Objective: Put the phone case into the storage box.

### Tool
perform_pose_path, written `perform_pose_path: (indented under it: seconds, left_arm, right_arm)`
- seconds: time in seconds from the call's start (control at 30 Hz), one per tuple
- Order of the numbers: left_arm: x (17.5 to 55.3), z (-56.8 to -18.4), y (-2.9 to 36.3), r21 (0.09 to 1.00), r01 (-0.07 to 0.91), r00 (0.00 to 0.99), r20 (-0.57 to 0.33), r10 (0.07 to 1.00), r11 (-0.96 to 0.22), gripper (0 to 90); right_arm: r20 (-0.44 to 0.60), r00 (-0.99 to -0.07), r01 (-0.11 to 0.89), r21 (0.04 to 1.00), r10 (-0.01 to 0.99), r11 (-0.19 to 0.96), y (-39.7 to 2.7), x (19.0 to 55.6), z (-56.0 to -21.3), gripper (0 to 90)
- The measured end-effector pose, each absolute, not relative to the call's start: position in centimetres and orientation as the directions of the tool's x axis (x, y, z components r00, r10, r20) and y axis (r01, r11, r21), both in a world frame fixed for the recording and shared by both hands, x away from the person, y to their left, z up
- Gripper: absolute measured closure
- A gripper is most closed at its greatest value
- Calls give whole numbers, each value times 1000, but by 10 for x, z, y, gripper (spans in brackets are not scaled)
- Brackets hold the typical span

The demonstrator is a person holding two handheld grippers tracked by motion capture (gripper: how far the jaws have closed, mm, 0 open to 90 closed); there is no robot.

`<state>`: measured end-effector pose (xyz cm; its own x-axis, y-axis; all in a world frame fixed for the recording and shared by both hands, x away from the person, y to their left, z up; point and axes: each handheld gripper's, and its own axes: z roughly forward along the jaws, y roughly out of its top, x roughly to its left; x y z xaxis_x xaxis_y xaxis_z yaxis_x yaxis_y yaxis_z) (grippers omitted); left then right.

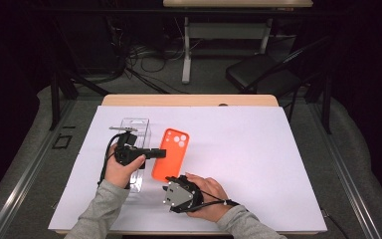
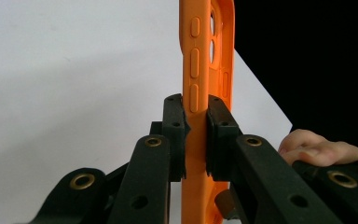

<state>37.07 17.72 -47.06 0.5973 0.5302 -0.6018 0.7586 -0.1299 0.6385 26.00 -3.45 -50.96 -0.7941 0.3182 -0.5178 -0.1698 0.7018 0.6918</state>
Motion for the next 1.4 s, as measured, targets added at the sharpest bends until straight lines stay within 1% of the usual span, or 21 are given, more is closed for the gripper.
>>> perform_pose_path:
  seconds: [0.07,0.13,0.23,0.27,0.3,0.33,0.37,0.4,0.43,0.53,0.57,0.6,0.67,0.7,0.9,1.0,1.03,1.07,1.23,1.4]
  left_arm:
    - [371,-470,178,641,757,597,-601,532,-125,810]
    - [371,-470,179,645,754,599,-599,531,-123,810]
    - [370,-469,181,651,751,600,-597,534,-116,810]
    - [370,-469,182,654,748,600,-594,536,-113,810]
    - [370,-468,183,656,746,599,-591,540,-110,810]
    - [370,-468,184,662,743,600,-590,540,-103,810]
    - [370,-468,184,662,743,600,-590,540,-103,810]
    - [369,-467,185,665,741,600,-589,541,-98,810]
    - [369,-467,186,667,739,601,-588,542,-96,810]
    - [369,-466,188,672,735,602,-588,540,-88,810]
    - [368,-466,188,672,736,600,-590,540,-83,810]
    - [368,-466,189,674,734,601,-589,540,-81,810]
    - [368,-465,190,679,730,602,-588,541,-74,810]
    - [368,-465,191,680,730,602,-588,540,-72,810]
    - [367,-464,193,688,723,603,-586,541,-61,810]
    - [367,-464,194,692,720,603,-586,541,-52,810]
    - [367,-464,195,695,717,604,-584,542,-51,810]
    - [367,-464,195,698,714,605,-581,544,-49,810]
    - [366,-463,198,706,708,605,-583,542,-29,810]
    - [365,-463,199,714,700,606,-580,544,-19,810]
  right_arm:
    - [-520,-789,-178,702,325,690,-36,260,-508,587]
    - [-519,-789,-178,706,330,686,-36,260,-507,575]
    - [-522,-780,-177,713,345,678,-38,262,-504,516]
    - [-516,-780,-174,722,353,670,-39,262,-503,505]
    - [-494,-786,-157,741,372,652,-40,264,-501,470]
    - [-483,-788,-148,751,381,644,-41,264,-499,454]
    - [-483,-788,-148,751,381,644,-41,264,-499,454]
    - [-449,-798,-120,771,401,625,-43,266,-495,429]
    - [-449,-798,-120,771,401,625,-43,266,-495,429]
    - [-378,-819,-59,804,432,591,-47,270,-490,405]
    - [-317,-832,-6,826,455,564,-49,274,-488,377]
    - [-317,-832,-6,826,455,564,-49,274,-488,377]
    - [-251,-844,53,840,475,539,-52,278,-485,375]
    - [-251,-844,53,840,475,539,-52,278,-485,375]
    - [-163,-855,126,857,493,500,-57,284,-480,382]
    - [-143,-852,142,863,504,486,-60,286,-477,400]
    - [-118,-855,163,863,505,479,-62,289,-476,400]
    - [-118,-855,163,863,505,479,-62,289,-476,400]
    - [-50,-856,224,861,515,457,-68,297,-475,412]
    - [-14,-854,257,858,520,445,-72,301,-473,422]
